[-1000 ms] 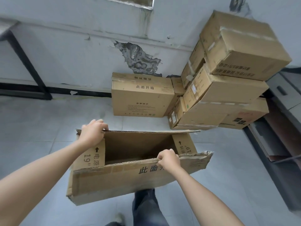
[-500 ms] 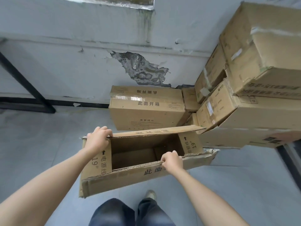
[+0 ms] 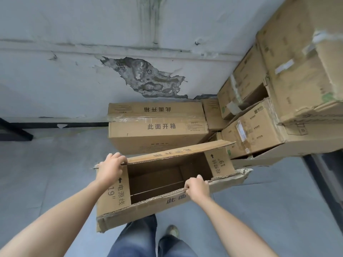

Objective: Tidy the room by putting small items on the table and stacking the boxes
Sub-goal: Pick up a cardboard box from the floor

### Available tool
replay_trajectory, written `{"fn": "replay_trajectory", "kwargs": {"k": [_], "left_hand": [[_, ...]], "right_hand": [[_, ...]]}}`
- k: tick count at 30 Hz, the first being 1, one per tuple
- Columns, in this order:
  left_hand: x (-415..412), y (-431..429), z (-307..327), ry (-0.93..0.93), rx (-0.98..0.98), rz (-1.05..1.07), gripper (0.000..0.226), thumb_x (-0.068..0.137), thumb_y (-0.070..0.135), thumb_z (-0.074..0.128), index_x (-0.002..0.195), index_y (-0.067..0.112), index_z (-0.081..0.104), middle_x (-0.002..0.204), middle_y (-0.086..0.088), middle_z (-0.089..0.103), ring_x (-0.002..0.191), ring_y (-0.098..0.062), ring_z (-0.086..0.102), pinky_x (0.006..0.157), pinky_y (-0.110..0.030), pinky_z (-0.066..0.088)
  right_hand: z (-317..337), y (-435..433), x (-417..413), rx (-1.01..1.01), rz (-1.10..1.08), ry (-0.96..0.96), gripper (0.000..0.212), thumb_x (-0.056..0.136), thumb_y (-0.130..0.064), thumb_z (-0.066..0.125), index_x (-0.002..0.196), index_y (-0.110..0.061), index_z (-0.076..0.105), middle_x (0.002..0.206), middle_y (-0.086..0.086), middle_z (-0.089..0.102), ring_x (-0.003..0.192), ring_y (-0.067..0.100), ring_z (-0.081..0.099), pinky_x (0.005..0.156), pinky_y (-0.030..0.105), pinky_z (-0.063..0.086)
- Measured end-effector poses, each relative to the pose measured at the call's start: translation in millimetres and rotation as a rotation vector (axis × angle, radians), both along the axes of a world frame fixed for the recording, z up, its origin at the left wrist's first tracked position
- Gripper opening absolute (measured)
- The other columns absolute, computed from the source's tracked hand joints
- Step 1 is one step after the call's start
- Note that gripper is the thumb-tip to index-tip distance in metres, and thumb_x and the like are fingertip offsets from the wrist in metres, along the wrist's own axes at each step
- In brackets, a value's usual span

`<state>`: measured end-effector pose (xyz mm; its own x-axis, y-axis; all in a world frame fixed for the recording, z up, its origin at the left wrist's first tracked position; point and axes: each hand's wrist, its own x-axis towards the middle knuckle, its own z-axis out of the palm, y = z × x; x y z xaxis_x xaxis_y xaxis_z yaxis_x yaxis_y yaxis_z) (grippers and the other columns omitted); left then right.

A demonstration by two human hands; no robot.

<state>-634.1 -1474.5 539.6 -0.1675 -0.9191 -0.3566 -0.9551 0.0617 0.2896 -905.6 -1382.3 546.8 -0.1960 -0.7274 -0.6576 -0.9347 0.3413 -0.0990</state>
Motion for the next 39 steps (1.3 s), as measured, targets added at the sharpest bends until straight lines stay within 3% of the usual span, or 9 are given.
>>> {"fn": "replay_trajectory", "kwargs": {"k": [6, 13, 17, 21, 26, 31, 33, 36, 39], "left_hand": [[5.1, -38.8, -16.4, -0.032, 0.067, -0.073, 0.036, 0.091, 0.002, 0.044, 0.119, 0.021, 0.055, 0.112, 0.003, 0.051, 0.107, -0.018, 0.041, 0.081, -0.031, 0.038], [3.3, -61.0, -38.9, -0.024, 0.088, -0.069, 0.039, 0.088, -0.002, 0.045, 0.119, 0.017, 0.057, 0.109, 0.000, 0.053, 0.102, -0.019, 0.042, 0.076, -0.031, 0.041], [-10.0, -75.6, -48.3, -0.044, 0.060, -0.152, 0.037, 0.088, -0.001, 0.046, 0.119, 0.017, 0.057, 0.110, -0.001, 0.053, 0.100, -0.020, 0.041, 0.071, -0.028, 0.028], [-18.3, -109.5, -60.3, -0.034, 0.013, -0.192, 0.032, 0.087, 0.001, 0.050, 0.115, 0.015, 0.060, 0.106, -0.002, 0.053, 0.099, -0.021, 0.043, 0.076, -0.033, 0.041], [-27.0, -131.6, -89.1, -0.074, -0.029, -0.248, 0.029, 0.085, -0.004, 0.052, 0.109, 0.008, 0.062, 0.103, -0.010, 0.057, 0.098, -0.030, 0.045, 0.071, -0.038, 0.039], [-21.0, -143.6, -123.4, -0.059, -0.141, -0.303, 0.030, 0.063, -0.018, 0.066, 0.086, 0.002, 0.066, 0.078, -0.013, 0.060, 0.072, -0.033, 0.050, 0.054, -0.034, 0.040], [-19.4, -144.5, -137.2, -0.057, -0.135, -0.291, 0.036, 0.054, -0.021, 0.068, 0.082, 0.003, 0.066, 0.074, -0.013, 0.061, 0.068, -0.034, 0.052, 0.052, -0.033, 0.041], [-28.4, -142.4, -157.6, -0.059, -0.072, -0.185, 0.052, 0.068, -0.014, 0.061, 0.117, 0.005, 0.061, 0.105, -0.016, 0.065, 0.092, -0.038, 0.056, 0.070, -0.044, 0.048], [-33.3, -136.6, -172.7, -0.123, 0.259, -0.037, 0.060, 0.097, 0.040, 0.037, 0.151, 0.026, 0.014, 0.148, -0.007, 0.035, 0.132, -0.029, 0.038, 0.104, -0.048, 0.031]], "right_hand": [[-1.3, -41.3, 8.2, 0.096, 0.068, 0.025, 0.024, 0.089, -0.005, 0.052, 0.101, -0.018, 0.069, 0.069, -0.006, 0.041, 0.122, 0.022, 0.039, 0.095, 0.036, 0.033], [-12.1, -69.6, 5.6, 0.156, 0.098, 0.034, 0.024, 0.088, -0.003, 0.052, 0.087, -0.025, 0.062, 0.081, 0.001, 0.053, 0.126, 0.022, 0.036, 0.099, 0.038, 0.032], [-28.0, -81.1, -1.9, 0.144, 0.084, 0.011, 0.022, 0.088, -0.005, 0.053, 0.084, -0.026, 0.059, 0.063, -0.009, 0.030, 0.123, 0.022, 0.038, 0.102, 0.039, 0.031], [-49.0, -90.0, -7.5, 0.066, 0.089, -0.007, 0.020, 0.092, -0.009, 0.049, 0.085, -0.025, 0.059, 0.066, -0.010, 0.032, 0.118, 0.024, 0.040, 0.097, 0.037, 0.032], [-86.3, -94.4, -15.0, -0.016, 0.049, -0.005, 0.021, 0.095, -0.017, 0.047, 0.104, -0.018, 0.066, 0.111, -0.002, 0.061, 0.109, 0.023, 0.040, 0.089, 0.034, 0.031], [-116.3, -119.9, -14.5, -0.135, 0.114, 0.002, 0.023, 0.096, -0.023, 0.048, 0.109, -0.019, 0.066, 0.112, -0.002, 0.060, 0.107, 0.021, 0.042, 0.083, 0.033, 0.029], [-127.6, -130.7, -12.9, -0.296, 0.141, 0.065, 0.016, 0.080, -0.025, 0.071, 0.095, -0.021, 0.072, 0.102, 0.001, 0.063, 0.099, 0.023, 0.052, 0.084, 0.035, 0.041], [-148.6, -138.2, -11.6, -0.299, 0.117, 0.118, 0.040, 0.037, -0.028, 0.094, 0.069, -0.022, 0.072, 0.098, 0.013, 0.068, 0.093, 0.034, 0.065, 0.072, 0.044, 0.054], [-167.7, -147.4, -20.6, -0.272, -0.008, 0.143, 0.082, 0.056, -0.037, 0.086, 0.130, -0.020, 0.054, 0.142, 0.029, 0.037, 0.130, 0.047, 0.037, 0.099, 0.057, 0.037]]}}
